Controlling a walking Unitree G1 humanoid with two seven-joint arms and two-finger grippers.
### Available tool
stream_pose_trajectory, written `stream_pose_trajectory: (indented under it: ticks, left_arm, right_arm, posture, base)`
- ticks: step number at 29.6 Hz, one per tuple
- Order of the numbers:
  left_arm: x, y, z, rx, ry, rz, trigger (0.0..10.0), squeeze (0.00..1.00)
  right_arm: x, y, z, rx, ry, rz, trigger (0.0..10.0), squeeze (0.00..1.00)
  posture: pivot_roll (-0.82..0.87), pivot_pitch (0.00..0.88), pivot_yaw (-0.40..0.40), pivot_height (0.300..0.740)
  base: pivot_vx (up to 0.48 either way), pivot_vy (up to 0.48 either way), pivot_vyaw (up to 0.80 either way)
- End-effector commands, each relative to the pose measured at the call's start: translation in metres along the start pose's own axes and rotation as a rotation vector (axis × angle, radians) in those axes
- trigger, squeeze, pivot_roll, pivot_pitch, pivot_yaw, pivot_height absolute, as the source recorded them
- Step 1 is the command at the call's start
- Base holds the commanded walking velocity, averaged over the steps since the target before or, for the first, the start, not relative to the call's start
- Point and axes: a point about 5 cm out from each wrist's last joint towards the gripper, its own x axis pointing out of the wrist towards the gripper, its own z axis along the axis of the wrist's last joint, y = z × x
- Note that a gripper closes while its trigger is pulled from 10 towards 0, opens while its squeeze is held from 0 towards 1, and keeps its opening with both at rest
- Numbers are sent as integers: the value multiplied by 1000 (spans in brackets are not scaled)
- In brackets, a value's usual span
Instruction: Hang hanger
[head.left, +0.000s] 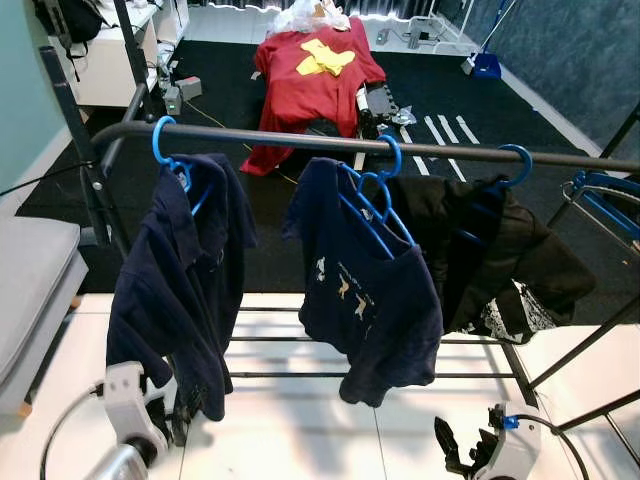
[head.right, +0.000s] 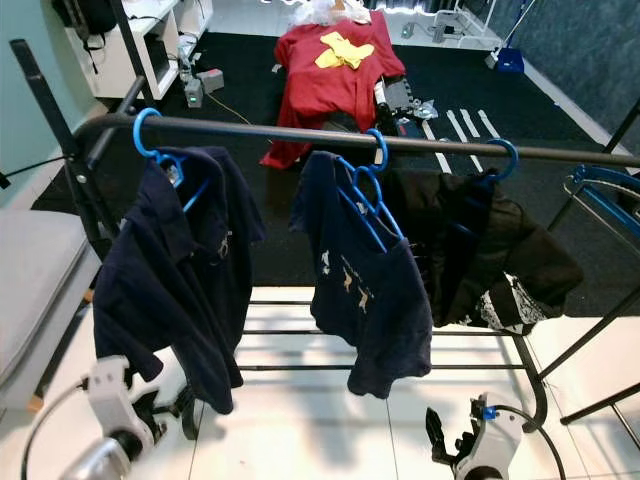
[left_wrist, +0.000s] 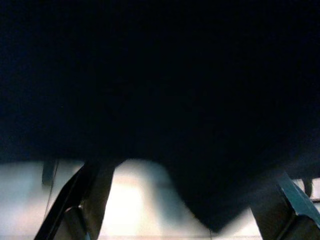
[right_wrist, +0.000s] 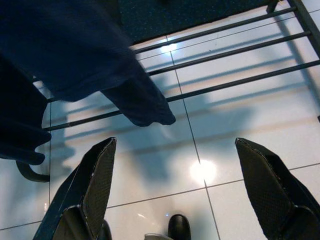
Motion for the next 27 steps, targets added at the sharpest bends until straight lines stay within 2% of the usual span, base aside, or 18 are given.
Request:
stream_pose_trajectory:
  ticks: [1, 7, 8, 9, 11, 12, 13, 14, 16, 17, 18, 19, 21, 24, 26, 27]
  left_arm:
    - [6, -2, 29, 45, -81, -44, 10000, 0]
    - [6, -2, 29, 45, -81, -44, 10000, 0]
    - [9, -6, 54, 71, -144, -95, 10000, 0]
    - [9, -6, 54, 71, -144, -95, 10000, 0]
    - [9, -29, 128, 120, -344, -336, 10000, 0]
    - [9, -29, 128, 120, -344, -336, 10000, 0]
    - [9, -37, 154, 155, -424, -372, 10000, 0]
    - [11, -40, 174, 184, -496, -335, 10000, 0]
    - [11, -40, 174, 184, -496, -335, 10000, 0]
    - [16, -37, 186, 202, -547, -255, 10000, 0]
    - [16, -37, 186, 202, -547, -255, 10000, 0]
    - [20, -39, 199, 182, -597, -214, 10000, 0]
    - [22, -50, 212, 174, -627, -254, 10000, 0]
    - [19, -56, 216, 217, -615, -305, 10000, 0]
    - [18, -57, 217, 245, -587, -333, 10000, 0]
    - [16, -57, 215, 308, -536, -365, 10000, 0]
  right_arm:
    - [-3, -8, -2, -9, 6, -22, 10000, 0]
    - [-3, -8, -2, -9, 6, -22, 10000, 0]
    - [-3, -8, -2, -8, 5, -21, 10000, 0]
    - [-3, -8, -2, -8, 5, -21, 10000, 0]
    - [-2, -8, -2, -7, 6, -16, 10000, 0]
    - [-2, -8, -2, -7, 6, -16, 10000, 0]
    - [-2, -7, -2, -7, 6, -15, 10000, 0]
    - [-2, -7, -2, -7, 4, -14, 10000, 0]
    - [-2, -7, -2, -7, 4, -14, 10000, 0]
    - [-2, -7, -3, -7, 3, -15, 10000, 0]
    - [-2, -7, -3, -7, 3, -15, 10000, 0]
    - [-2, -7, -3, -8, 0, -15, 10000, 0]
    - [-2, -6, -3, -7, -3, -14, 10000, 0]
    - [-2, -6, -4, -7, -5, -14, 10000, 0]
    - [-2, -6, -4, -7, -5, -14, 10000, 0]
    - [-2, -6, -4, -7, -7, -14, 10000, 0]
  posture:
    - [28, 100, -57, 740]
    - [28, 100, -57, 740]
    - [28, 100, -57, 740]
    - [28, 100, -57, 740]
    - [31, 93, -62, 740]
    - [31, 93, -62, 740]
    - [31, 92, -61, 740]
    - [29, 92, -56, 740]
    - [29, 92, -56, 740]
    - [29, 92, -55, 740]
    - [29, 92, -55, 740]
    - [22, 93, -52, 740]
    - [14, 92, -46, 740]
    - [13, 93, -44, 740]
    - [13, 93, -42, 740]
    - [15, 94, -42, 740]
  base:
    - [0, 0, 0]
    - [0, 0, 0]
    - [0, 0, 0]
    - [0, 0, 0]
    - [0, 0, 0]
    - [0, 0, 0]
    - [0, 0, 0]
    - [0, 0, 0]
    - [0, 0, 0]
    - [0, 0, 0]
    - [0, 0, 0]
    - [0, 0, 0]
    - [0, 0, 0]
    - [0, 0, 0]
    - [0, 0, 0]
    - [0, 0, 0]
